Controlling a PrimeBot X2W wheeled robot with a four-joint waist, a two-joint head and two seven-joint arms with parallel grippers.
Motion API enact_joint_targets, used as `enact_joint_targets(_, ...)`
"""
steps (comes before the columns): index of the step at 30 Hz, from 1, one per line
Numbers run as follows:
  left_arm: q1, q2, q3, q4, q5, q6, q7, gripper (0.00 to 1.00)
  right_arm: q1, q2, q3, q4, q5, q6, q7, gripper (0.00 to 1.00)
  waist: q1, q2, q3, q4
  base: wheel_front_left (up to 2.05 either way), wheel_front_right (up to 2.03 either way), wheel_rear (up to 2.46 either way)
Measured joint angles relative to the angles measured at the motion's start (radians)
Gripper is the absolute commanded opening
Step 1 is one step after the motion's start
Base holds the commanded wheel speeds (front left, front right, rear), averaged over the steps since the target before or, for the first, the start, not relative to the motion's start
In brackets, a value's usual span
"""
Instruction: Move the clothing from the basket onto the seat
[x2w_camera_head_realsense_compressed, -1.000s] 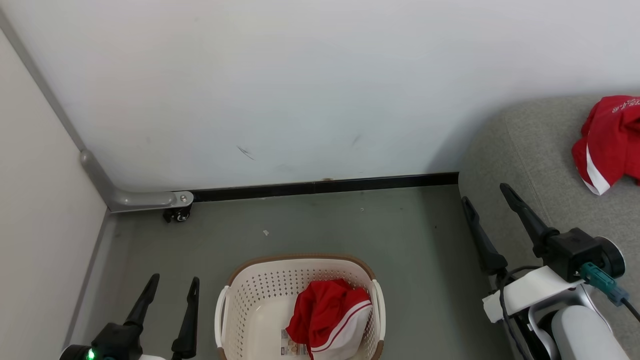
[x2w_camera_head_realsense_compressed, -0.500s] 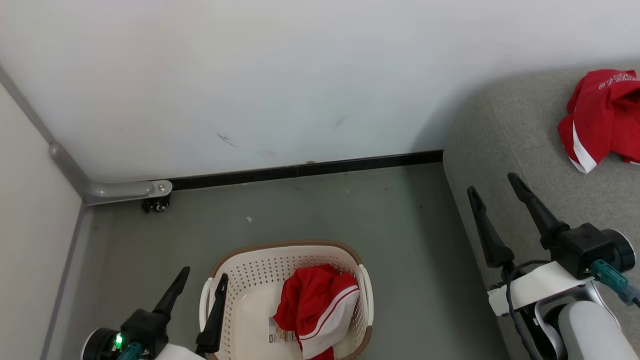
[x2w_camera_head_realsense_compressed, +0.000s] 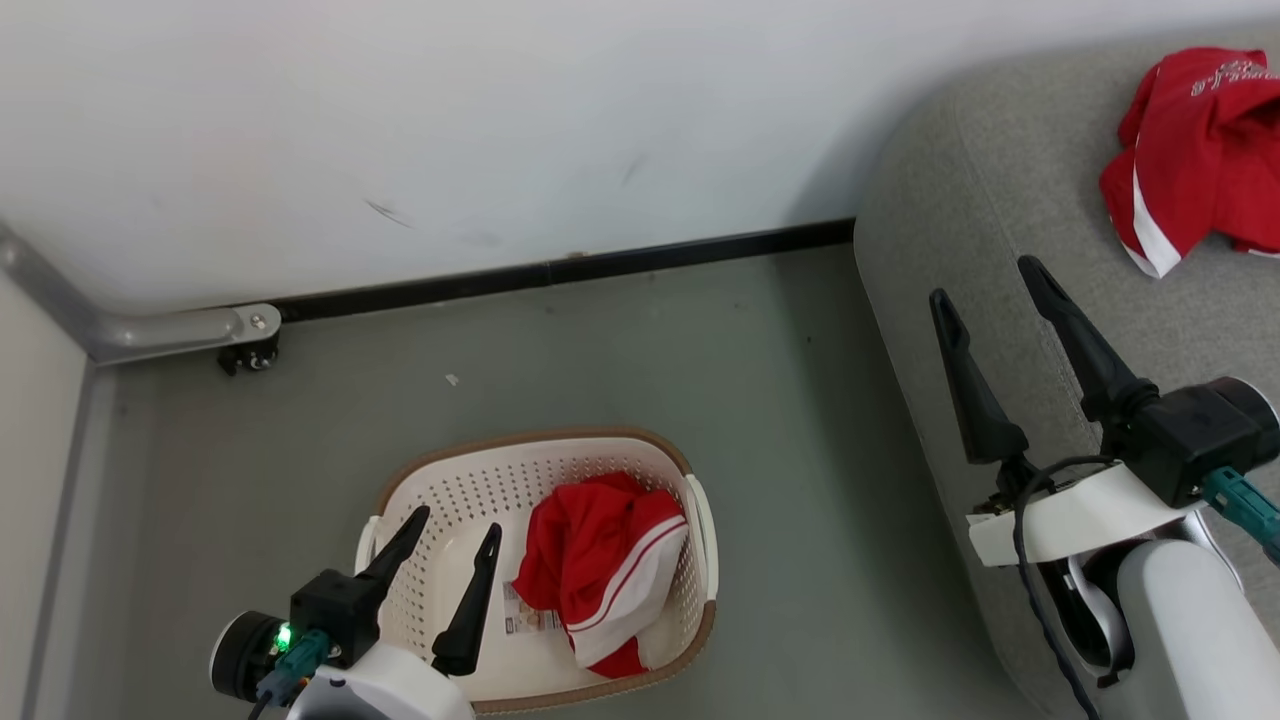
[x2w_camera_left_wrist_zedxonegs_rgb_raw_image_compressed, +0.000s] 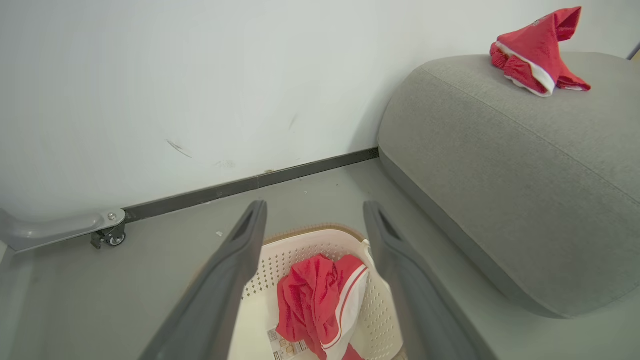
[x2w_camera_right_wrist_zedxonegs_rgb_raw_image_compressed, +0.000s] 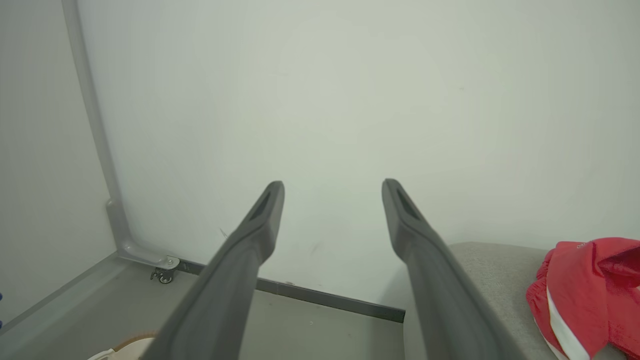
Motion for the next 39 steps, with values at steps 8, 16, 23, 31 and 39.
enact_joint_targets(8, -0.061, -0.002, -0.027, 0.071, -0.006, -0.018, 0.04, 1.0, -0.046, 0.005, 0.024, -0.037, 0.002, 0.0, -0.003, 1.0, 0.0, 0.0, 0.079, -0.027, 0.0, 0.0, 0.0)
enact_joint_targets(16, -0.137, -0.002, -0.041, 0.162, -0.021, -0.034, 0.108, 1.0, -0.131, 0.019, 0.07, -0.052, 0.022, 0.0, -0.003, 1.0, 0.0, 0.0, 0.167, -0.047, 0.0, 0.0, 0.0)
enact_joint_targets(23, -0.236, -0.004, -0.092, 0.234, 0.002, -0.044, 0.155, 1.0, -0.203, 0.023, 0.105, -0.071, 0.042, 0.0, -0.004, 1.0, 0.0, 0.0, 0.254, -0.063, 0.0, 0.0, 0.0)
enact_joint_targets(31, -0.341, 0.052, -0.154, 0.299, 0.116, -0.047, 0.173, 1.0, -0.266, 0.026, 0.11, -0.08, 0.053, 0.0, -0.004, 1.0, 0.0, 0.0, 0.341, -0.08, 0.0, 0.0, 0.0)
enact_joint_targets(39, -0.429, 0.032, -0.182, 0.347, 0.138, -0.053, 0.187, 1.0, -0.313, 0.028, 0.118, -0.086, 0.053, 0.0, -0.004, 1.0, 0.0, 0.0, 0.422, -0.101, 0.0, 0.0, 0.0)
